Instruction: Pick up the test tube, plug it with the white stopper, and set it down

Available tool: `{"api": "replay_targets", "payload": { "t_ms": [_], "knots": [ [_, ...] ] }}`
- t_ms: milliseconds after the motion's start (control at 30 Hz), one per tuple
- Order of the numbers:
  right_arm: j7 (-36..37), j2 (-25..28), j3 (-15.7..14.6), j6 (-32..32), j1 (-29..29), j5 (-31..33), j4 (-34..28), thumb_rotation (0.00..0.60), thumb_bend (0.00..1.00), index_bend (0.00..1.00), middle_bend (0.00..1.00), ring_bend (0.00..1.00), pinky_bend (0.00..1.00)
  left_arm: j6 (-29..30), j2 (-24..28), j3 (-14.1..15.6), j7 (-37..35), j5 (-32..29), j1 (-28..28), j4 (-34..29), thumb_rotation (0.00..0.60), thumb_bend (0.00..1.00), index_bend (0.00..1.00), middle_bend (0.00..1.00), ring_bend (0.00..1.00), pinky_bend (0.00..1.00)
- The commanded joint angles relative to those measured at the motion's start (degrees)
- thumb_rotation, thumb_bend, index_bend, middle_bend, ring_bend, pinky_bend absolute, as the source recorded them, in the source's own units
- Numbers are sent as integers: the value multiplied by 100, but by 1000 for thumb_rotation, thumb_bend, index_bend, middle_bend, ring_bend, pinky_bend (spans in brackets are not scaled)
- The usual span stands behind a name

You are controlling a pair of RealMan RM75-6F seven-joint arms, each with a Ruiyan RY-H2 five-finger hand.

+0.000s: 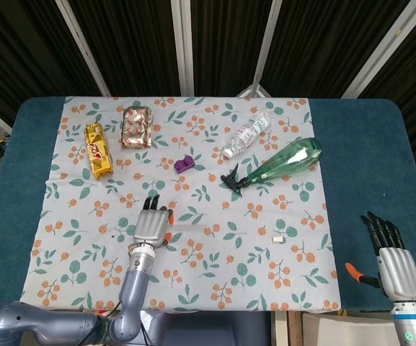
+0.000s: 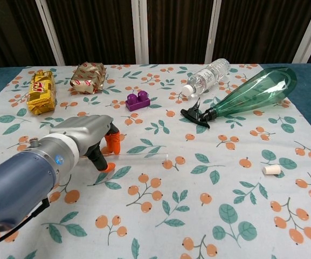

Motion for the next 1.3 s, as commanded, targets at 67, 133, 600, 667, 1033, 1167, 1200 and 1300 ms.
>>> {"api": "replay_targets", "payload": {
  "t_ms": [67, 133, 600, 667, 1033, 1167, 1200, 1300],
  "knots": [
    [-5, 1, -4, 4, 2, -15, 0, 600, 246, 0, 0, 0, 0, 32, -42, -6, 0, -52, -29, 39, 600, 423, 476, 360, 0, 0],
    [3, 0, -6, 9, 2, -24, 0, 600, 246, 0, 0, 0, 0, 48, -62, 6, 1, -56, -44, 60, 600, 423, 476, 360, 0, 0],
    [36, -17, 7, 66, -10, -43, 16, 600, 247, 0, 0, 0, 0, 150, -230, 0, 34, -166, -122, 192, 600, 439, 502, 377, 5, 0],
    [36, -21, 11, 78, -12, -47, 26, 600, 246, 0, 0, 0, 0, 158, -234, 16, 48, -171, -128, 198, 600, 454, 516, 389, 8, 0],
    [30, -23, 3, 97, -20, -64, 24, 600, 246, 0, 0, 0, 0, 217, -149, 1, -240, 174, -113, 73, 600, 563, 611, 474, 59, 0],
    [5, -29, 2, 116, -24, -82, 18, 600, 247, 0, 0, 0, 0, 215, 11, -25, -332, 356, -116, -92, 600, 566, 616, 480, 63, 0],
    [2, -28, -1, 119, -26, -83, 16, 600, 246, 0, 0, 0, 0, 208, 52, -37, -363, 386, -113, -135, 600, 567, 617, 481, 63, 0],
    [-14, -36, 1, 127, -31, -82, 16, 600, 246, 0, 0, 0, 0, 179, 167, -76, -493, 483, -100, -239, 600, 572, 623, 487, 66, 0]
  ]
}}
